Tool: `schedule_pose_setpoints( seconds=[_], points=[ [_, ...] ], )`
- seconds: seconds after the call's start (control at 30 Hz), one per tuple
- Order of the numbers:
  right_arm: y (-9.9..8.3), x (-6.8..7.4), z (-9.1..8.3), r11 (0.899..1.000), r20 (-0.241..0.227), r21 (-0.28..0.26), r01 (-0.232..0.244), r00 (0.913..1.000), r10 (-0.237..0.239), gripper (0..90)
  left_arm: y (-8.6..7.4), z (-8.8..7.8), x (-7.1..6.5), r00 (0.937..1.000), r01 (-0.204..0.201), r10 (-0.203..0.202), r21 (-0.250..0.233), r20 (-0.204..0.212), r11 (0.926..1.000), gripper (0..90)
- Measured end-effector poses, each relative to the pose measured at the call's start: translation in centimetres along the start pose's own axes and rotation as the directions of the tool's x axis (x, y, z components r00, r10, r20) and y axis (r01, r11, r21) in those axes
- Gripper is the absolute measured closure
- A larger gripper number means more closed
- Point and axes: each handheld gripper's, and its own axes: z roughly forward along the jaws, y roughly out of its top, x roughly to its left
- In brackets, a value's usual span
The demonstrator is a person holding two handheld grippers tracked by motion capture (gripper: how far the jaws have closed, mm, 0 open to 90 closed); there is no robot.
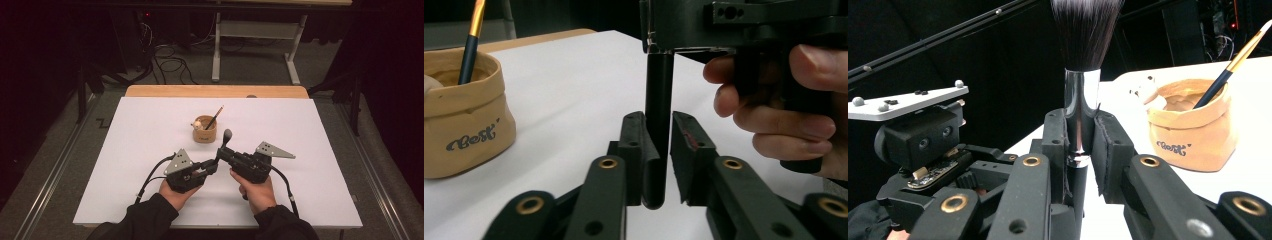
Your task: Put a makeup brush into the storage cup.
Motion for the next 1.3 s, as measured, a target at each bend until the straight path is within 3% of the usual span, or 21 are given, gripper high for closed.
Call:
schedule_pose_setpoints(
  seconds=[0.3,0.53,0.77,0.97,1.3],
  points=[
    [0.0,0.7,0.1,0.996,0.029,0.018,0.090,0.9955,-0.090,78.8,0.1,0.0,0.3,0.9997,0.023,-0.023,0.001,-0.002,0.9997,57.0],
    [-0.1,1.7,0.5,0.977,0.060,0.057,0.204,0.9765,-0.207,78.8,0.2,-0.1,0.3,0.9998,0.009,-0.009,0.000,-0.017,1.0000,55.2],
    [-0.4,2.6,0.9,0.946,0.079,0.108,0.306,0.9457,-0.315,78.8,0.2,-0.1,0.1,0.9994,-0.019,0.019,0.004,-0.030,0.9998,59.6],
    [-0.6,2.9,1.1,0.931,0.083,0.133,0.341,0.9318,-0.353,78.7,0.2,-0.1,0.0,0.9990,-0.032,0.032,0.007,-0.031,0.9995,62.8],
    [-0.7,3.0,1.3,0.928,0.079,0.149,0.341,0.9314,-0.355,78.6,0.1,-0.2,-0.1,0.9980,-0.057,0.057,0.007,-0.027,0.9984,75.0]
  ],
)
